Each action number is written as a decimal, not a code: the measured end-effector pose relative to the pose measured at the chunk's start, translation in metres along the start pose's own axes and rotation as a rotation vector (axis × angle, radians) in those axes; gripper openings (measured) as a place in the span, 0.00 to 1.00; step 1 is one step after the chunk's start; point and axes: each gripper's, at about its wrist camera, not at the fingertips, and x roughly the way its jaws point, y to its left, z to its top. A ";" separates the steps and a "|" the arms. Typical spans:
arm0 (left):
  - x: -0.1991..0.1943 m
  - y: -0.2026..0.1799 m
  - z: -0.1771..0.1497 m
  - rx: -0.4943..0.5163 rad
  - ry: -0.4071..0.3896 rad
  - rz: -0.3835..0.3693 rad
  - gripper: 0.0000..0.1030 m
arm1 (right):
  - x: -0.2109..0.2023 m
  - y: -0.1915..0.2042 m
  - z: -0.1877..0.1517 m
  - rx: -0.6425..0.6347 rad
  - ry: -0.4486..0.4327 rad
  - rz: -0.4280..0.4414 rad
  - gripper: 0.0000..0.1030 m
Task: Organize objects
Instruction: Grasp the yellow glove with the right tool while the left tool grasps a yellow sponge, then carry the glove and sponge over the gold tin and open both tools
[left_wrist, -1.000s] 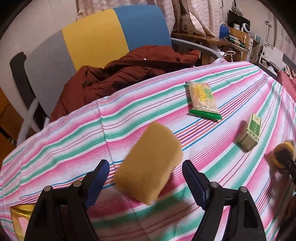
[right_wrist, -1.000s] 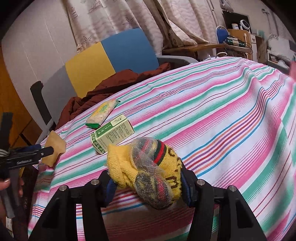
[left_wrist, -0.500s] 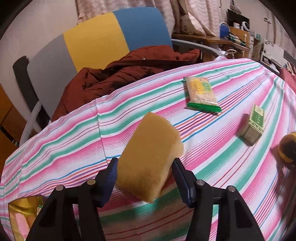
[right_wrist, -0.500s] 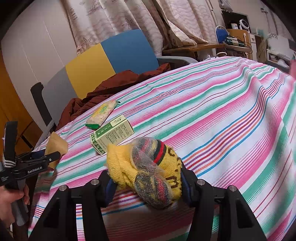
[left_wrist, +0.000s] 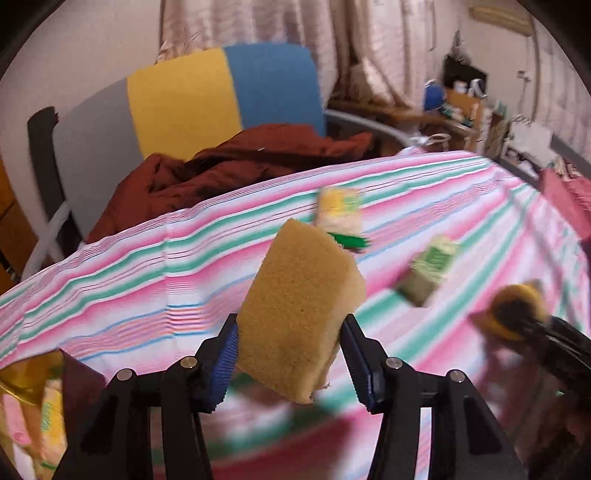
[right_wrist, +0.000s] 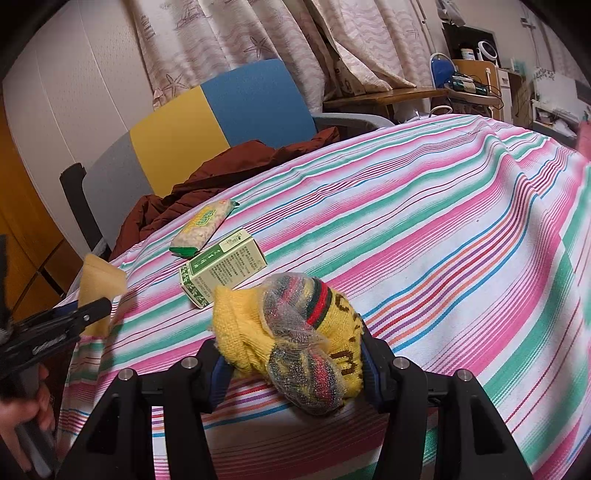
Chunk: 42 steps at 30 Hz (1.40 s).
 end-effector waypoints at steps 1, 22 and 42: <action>-0.003 -0.006 -0.003 0.000 -0.005 -0.018 0.53 | 0.000 0.000 0.000 -0.001 0.000 -0.001 0.56; -0.037 -0.025 -0.062 -0.058 -0.127 -0.084 0.52 | -0.021 0.004 -0.004 -0.001 -0.079 -0.034 0.56; -0.153 0.055 -0.112 -0.350 -0.215 -0.188 0.52 | -0.062 0.125 -0.031 -0.210 -0.012 0.175 0.56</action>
